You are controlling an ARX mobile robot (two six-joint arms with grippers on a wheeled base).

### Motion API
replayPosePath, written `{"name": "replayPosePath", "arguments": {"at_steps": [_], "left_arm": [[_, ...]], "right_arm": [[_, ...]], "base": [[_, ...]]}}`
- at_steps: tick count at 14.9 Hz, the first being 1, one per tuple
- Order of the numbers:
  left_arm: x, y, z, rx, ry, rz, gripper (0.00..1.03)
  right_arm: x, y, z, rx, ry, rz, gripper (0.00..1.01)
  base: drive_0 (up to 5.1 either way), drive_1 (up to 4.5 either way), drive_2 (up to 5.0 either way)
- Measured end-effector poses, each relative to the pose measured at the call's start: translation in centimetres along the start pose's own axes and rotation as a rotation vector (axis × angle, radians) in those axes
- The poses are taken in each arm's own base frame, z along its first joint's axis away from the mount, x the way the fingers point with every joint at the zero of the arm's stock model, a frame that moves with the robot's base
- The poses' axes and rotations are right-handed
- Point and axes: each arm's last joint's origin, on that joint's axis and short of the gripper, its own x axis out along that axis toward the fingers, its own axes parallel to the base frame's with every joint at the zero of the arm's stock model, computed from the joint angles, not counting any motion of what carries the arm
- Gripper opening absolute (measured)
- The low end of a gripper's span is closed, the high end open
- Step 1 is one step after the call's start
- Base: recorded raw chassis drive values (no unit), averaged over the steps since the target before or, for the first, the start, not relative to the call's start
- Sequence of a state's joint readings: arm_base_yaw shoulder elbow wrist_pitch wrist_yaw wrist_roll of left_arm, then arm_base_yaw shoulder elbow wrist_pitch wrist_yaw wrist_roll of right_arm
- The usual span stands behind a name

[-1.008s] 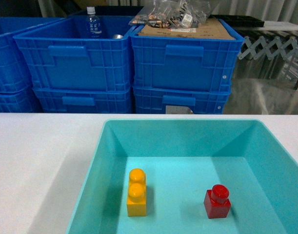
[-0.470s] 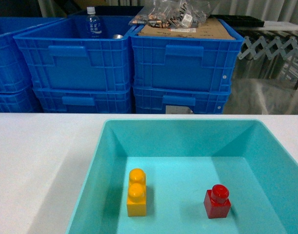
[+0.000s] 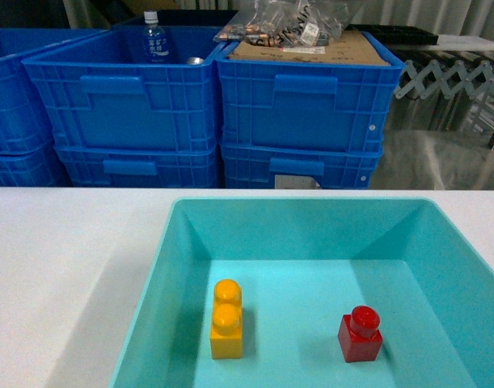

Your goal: Pick red block from blue box to shelf

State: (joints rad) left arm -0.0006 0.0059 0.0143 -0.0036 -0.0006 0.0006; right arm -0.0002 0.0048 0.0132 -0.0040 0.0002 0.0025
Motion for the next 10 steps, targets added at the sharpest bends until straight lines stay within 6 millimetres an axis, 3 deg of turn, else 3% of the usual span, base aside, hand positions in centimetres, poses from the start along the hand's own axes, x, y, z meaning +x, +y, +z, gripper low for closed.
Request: {"name": "replayPosePath", "arguments": {"at_steps": [6, 7, 10], "left_arm": [[0.0, 0.0, 0.0, 0.000, 0.000, 0.000, 0.98], [0.0, 0.0, 0.0, 0.000, 0.000, 0.001, 0.98], [0.0, 0.0, 0.0, 0.000, 0.000, 0.000, 0.98]], "right_arm": [[0.0, 0.0, -0.2, 0.003, 0.026, 0.008, 0.98], [0.2, 0.1, -1.0, 0.125, 0.417, 0.108, 0.98], [1.2, 0.5, 0.0, 0.151, 0.392, 0.141, 0.98]], "base": [[0.0, 0.00, 0.0], [0.0, 0.00, 0.0], [0.0, 0.00, 0.0]]}}
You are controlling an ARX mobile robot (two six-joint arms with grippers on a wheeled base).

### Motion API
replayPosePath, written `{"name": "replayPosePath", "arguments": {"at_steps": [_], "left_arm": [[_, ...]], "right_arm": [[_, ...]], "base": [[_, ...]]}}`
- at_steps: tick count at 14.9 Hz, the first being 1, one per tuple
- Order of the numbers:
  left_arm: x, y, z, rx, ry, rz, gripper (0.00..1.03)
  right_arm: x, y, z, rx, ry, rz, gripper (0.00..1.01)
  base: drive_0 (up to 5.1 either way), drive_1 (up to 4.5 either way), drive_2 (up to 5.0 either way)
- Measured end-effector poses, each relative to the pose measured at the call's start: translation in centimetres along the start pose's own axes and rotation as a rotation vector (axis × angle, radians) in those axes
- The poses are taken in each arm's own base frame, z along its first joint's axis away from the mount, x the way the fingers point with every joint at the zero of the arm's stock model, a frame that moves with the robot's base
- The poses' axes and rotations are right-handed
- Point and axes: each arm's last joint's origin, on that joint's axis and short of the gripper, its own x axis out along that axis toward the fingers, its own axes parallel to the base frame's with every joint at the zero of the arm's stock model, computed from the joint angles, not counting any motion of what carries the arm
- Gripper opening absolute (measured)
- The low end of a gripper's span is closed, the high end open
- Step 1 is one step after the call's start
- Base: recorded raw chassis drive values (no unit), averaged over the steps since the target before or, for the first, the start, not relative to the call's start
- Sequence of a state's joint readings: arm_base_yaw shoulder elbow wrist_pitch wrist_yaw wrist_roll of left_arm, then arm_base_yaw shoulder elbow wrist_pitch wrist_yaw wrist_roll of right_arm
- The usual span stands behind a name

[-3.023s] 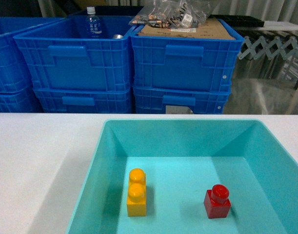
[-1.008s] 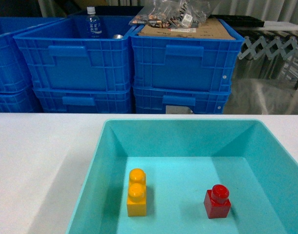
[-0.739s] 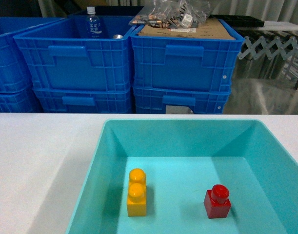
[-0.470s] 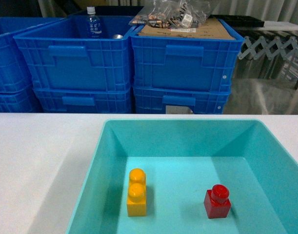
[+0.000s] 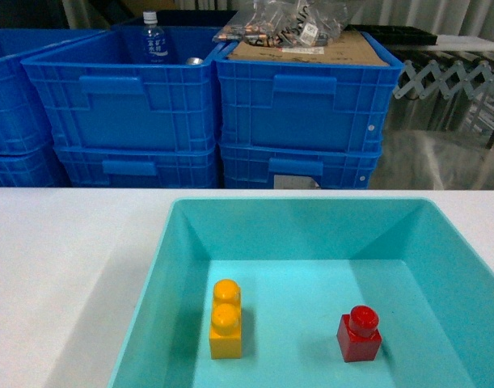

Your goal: Pick red block from blue box to shelf

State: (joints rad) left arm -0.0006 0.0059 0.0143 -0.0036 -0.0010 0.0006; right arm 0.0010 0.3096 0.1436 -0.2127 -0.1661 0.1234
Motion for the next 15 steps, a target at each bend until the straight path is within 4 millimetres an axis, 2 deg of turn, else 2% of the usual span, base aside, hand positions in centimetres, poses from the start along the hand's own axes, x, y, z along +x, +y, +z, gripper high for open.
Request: {"name": "replayPosePath", "arguments": {"at_steps": [3, 4, 6, 7, 8, 11, 15], "left_arm": [[0.0, 0.0, 0.0, 0.000, 0.000, 0.000, 0.98], [0.0, 0.0, 0.0, 0.000, 0.000, 0.000, 0.98], [0.0, 0.0, 0.0, 0.000, 0.000, 0.000, 0.98], [0.0, 0.0, 0.0, 0.000, 0.000, 0.000, 0.98], [0.0, 0.0, 0.0, 0.000, 0.000, 0.000, 0.98], [0.0, 0.0, 0.0, 0.000, 0.000, 0.000, 0.98], [0.0, 0.0, 0.0, 0.000, 0.000, 0.000, 0.98]], "right_arm": [[1.6, 0.9, 2.8, 0.005, -0.006, 0.029, 0.98], [3.2, 1.8, 5.1, 0.007, 0.013, 0.055, 0.98], [5.6, 3.0, 7.3, -0.005, 0.055, 0.079, 0.98], [8.5, 4.2, 8.1, -0.021, 0.152, 0.102, 0.98], [10.8, 5.2, 8.0, -0.034, 0.237, 0.129, 0.98], [14.9, 7.1, 6.6, -0.071, 0.342, 0.162, 0.98], [18.0, 9.9, 4.7, -0.126, 0.393, 0.198, 0.98]], "base": [[0.0, 0.00, 0.0], [0.0, 0.00, 0.0], [0.0, 0.00, 0.0], [0.0, 0.00, 0.0], [0.0, 0.00, 0.0], [0.0, 0.00, 0.0], [0.0, 0.00, 0.0]]}}
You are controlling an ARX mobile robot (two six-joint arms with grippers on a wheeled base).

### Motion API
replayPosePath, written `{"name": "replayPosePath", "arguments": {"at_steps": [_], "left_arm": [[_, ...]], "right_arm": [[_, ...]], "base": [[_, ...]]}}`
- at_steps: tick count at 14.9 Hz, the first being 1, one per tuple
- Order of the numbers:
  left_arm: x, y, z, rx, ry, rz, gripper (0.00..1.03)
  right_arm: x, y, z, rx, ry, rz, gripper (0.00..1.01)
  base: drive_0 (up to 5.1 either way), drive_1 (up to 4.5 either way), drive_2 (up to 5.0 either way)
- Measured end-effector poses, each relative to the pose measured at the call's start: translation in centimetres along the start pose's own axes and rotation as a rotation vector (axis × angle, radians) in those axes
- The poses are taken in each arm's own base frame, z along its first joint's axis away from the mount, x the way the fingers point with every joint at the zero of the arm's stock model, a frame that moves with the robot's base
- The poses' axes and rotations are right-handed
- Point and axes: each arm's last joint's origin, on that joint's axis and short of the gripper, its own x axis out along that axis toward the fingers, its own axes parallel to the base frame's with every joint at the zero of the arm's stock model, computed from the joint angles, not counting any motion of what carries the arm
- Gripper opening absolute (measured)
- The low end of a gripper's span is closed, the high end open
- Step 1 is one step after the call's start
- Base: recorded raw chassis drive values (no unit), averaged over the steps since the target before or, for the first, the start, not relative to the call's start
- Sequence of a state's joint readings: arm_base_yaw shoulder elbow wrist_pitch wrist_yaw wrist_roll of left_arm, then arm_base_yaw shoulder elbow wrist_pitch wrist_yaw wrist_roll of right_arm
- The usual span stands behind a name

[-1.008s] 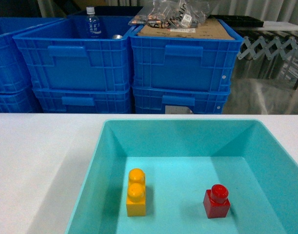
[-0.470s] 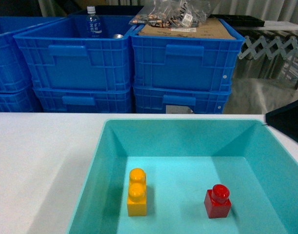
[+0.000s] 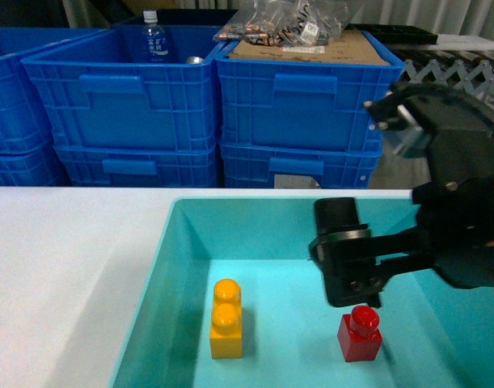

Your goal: Pick red block from blue box to shelf

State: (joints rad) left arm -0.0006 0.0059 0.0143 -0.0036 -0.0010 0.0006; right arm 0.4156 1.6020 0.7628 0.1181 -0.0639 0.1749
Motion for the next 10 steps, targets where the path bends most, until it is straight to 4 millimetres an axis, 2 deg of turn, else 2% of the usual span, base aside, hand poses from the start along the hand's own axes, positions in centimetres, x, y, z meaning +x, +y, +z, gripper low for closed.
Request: {"name": "replayPosePath", "arguments": {"at_steps": [1, 2, 4, 6, 10], "left_arm": [[0.0, 0.0, 0.0, 0.000, 0.000, 0.000, 0.98], [0.0, 0.0, 0.0, 0.000, 0.000, 0.000, 0.98], [0.0, 0.0, 0.0, 0.000, 0.000, 0.000, 0.98], [0.0, 0.0, 0.0, 0.000, 0.000, 0.000, 0.98], [0.0, 0.0, 0.0, 0.000, 0.000, 0.000, 0.98]], "right_arm": [[1.3, 0.4, -0.3, -0.013, 0.009, -0.002, 0.98], [3.4, 0.4, -1.5, -0.022, 0.045, -0.023, 0.98], [5.8, -0.3, -3.4, -0.022, 0.104, -0.066, 0.98], [7.1, -1.2, -4.1, -0.009, 0.119, -0.107, 0.98], [7.9, -2.0, -3.2, 0.036, 0.105, -0.128, 0.98]], "base": [[0.0, 0.00, 0.0], [0.0, 0.00, 0.0], [0.0, 0.00, 0.0], [0.0, 0.00, 0.0], [0.0, 0.00, 0.0]]}}
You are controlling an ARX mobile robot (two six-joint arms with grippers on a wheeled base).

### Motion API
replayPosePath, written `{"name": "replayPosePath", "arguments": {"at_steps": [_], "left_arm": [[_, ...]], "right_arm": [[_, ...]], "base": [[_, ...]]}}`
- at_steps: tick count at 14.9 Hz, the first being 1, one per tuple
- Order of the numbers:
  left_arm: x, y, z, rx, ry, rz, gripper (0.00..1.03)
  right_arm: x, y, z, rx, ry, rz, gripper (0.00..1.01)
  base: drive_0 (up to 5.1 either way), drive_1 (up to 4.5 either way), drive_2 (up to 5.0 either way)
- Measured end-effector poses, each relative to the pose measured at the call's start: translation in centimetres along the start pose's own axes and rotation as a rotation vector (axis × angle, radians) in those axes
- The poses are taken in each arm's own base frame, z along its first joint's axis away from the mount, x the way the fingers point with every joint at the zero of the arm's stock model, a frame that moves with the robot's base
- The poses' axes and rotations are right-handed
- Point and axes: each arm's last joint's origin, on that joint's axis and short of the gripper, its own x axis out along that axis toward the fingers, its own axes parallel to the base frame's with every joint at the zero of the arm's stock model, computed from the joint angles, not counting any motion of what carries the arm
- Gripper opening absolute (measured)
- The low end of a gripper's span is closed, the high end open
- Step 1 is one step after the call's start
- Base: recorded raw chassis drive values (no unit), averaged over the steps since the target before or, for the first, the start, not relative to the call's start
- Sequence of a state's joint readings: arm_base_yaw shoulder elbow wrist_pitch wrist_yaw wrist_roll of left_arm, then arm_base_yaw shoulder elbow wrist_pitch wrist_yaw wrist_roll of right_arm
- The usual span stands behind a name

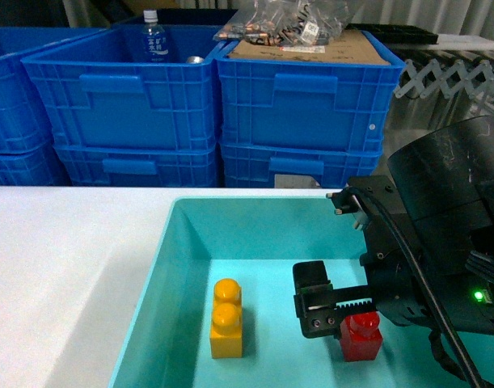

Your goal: Pick red block from blue box to shelf

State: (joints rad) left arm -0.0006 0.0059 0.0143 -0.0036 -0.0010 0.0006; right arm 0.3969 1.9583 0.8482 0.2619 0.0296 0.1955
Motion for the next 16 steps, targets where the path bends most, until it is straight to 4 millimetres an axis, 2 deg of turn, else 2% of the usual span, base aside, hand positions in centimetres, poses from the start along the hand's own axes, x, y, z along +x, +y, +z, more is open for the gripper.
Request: {"name": "replayPosePath", "arguments": {"at_steps": [4, 6, 16], "left_arm": [[0.0, 0.0, 0.0, 0.000, 0.000, 0.000, 0.98], [0.0, 0.0, 0.0, 0.000, 0.000, 0.000, 0.98], [0.0, 0.0, 0.0, 0.000, 0.000, 0.000, 0.98]], "right_arm": [[1.2, -0.2, -0.3, 0.031, 0.039, -0.002, 0.98], [2.9, 0.4, -0.9, 0.024, 0.069, -0.011, 0.98], [4.0, 0.8, -0.1, 0.027, 0.051, -0.029, 0.98]], "base": [[0.0, 0.00, 0.0], [0.0, 0.00, 0.0], [0.0, 0.00, 0.0]]}}
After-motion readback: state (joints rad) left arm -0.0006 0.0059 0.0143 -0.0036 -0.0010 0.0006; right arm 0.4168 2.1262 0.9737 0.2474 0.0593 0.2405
